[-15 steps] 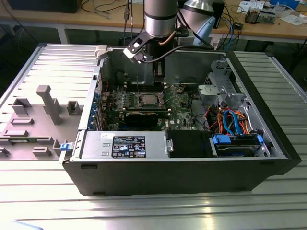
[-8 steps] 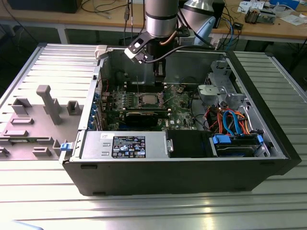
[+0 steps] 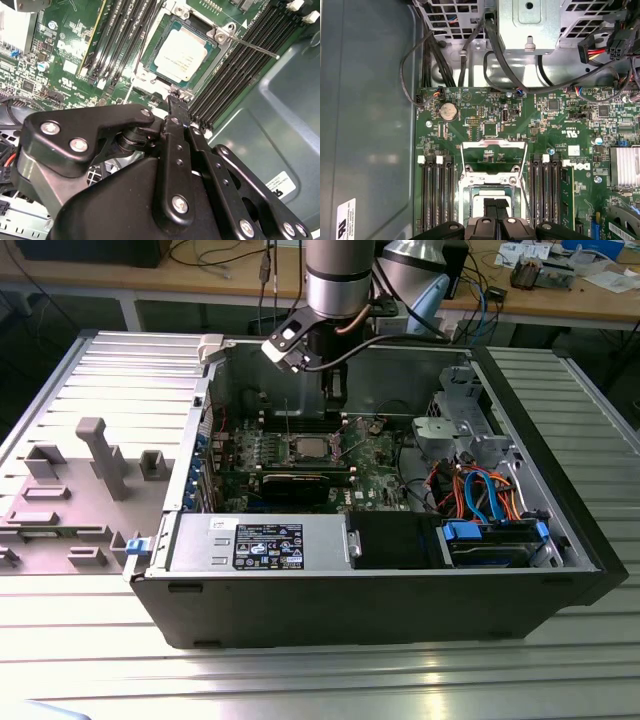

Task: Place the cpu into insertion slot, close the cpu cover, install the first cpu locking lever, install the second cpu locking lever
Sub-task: 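Close the cpu cover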

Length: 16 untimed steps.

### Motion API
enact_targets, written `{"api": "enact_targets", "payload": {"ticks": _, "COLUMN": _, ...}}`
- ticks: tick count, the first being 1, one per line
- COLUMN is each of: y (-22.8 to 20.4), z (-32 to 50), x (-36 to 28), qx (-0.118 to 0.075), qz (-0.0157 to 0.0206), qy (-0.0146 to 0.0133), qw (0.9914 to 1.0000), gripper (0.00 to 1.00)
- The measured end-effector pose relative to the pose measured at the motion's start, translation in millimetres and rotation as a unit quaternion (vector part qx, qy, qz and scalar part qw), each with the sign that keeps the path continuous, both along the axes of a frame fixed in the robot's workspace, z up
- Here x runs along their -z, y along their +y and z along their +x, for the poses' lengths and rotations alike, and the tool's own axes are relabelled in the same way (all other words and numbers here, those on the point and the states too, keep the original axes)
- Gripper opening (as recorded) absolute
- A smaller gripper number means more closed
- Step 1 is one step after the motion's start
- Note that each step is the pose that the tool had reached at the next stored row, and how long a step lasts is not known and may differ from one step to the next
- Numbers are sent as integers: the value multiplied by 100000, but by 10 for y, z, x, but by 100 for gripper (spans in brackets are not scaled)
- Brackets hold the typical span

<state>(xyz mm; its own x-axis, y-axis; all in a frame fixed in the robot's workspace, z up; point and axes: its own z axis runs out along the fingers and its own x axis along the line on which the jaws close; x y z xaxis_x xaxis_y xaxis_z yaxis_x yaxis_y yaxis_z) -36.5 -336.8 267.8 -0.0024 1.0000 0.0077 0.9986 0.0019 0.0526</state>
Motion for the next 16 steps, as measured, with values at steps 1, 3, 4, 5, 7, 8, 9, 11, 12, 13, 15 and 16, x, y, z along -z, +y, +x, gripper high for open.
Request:
{"api": "enact_targets", "payload": {"ticks": 1, "y": 0, "z": 3, "x": 0, "qx": -8, "qz": -7, "qy": 1, "qw": 100000, "gripper": 11}}
{"api": "enact_targets", "payload": {"ticks": 3, "y": 0, "z": 10, "x": 0, "qx": -7, "qz": -6, "qy": 1, "qw": 100000, "gripper": 11}}
{"api": "enact_targets", "payload": {"ticks": 4, "y": 0, "z": 18, "x": 0, "qx": -8, "qz": -6, "qy": -2, "qw": 100000, "gripper": 11}}
{"api": "enact_targets", "payload": {"ticks": 5, "y": 0, "z": 25, "x": 0, "qx": -5, "qz": -7, "qy": 0, "qw": 100000, "gripper": 11}}
{"api": "enact_targets", "payload": {"ticks": 7, "y": 0, "z": 36, "x": 0, "qx": -6, "qz": -6, "qy": -2, "qw": 100000, "gripper": 11}}
{"api": "enact_targets", "payload": {"ticks": 8, "y": 1, "z": 40, "x": 0, "qx": -5, "qz": -4, "qy": 1, "qw": 100000, "gripper": 11}}
{"api": "enact_targets", "payload": {"ticks": 9, "y": 1, "z": 51, "x": 0, "qx": -3, "qz": -7, "qy": -2, "qw": 100000, "gripper": 11}}
{"api": "enact_targets", "payload": {"ticks": 11, "y": 1, "z": 71, "x": 0, "qx": -6, "qz": -10, "qy": 1, "qw": 100000, "gripper": 11}}
{"api": "enact_targets", "payload": {"ticks": 12, "y": 1, "z": 79, "x": 0, "qx": -3, "qz": -6, "qy": 0, "qw": 100000, "gripper": 11}}
{"api": "enact_targets", "payload": {"ticks": 13, "y": 1, "z": 88, "x": 0, "qx": -3, "qz": -5, "qy": 0, "qw": 100000, "gripper": 11}}
{"api": "enact_targets", "payload": {"ticks": 15, "y": 0, "z": 96, "x": 0, "qx": -6, "qz": -7, "qy": 1, "qw": 100000, "gripper": 11}}
{"api": "enact_targets", "payload": {"ticks": 16, "y": 1, "z": 100, "x": 0, "qx": -5, "qz": -5, "qy": 0, "qw": 100000, "gripper": 11}}
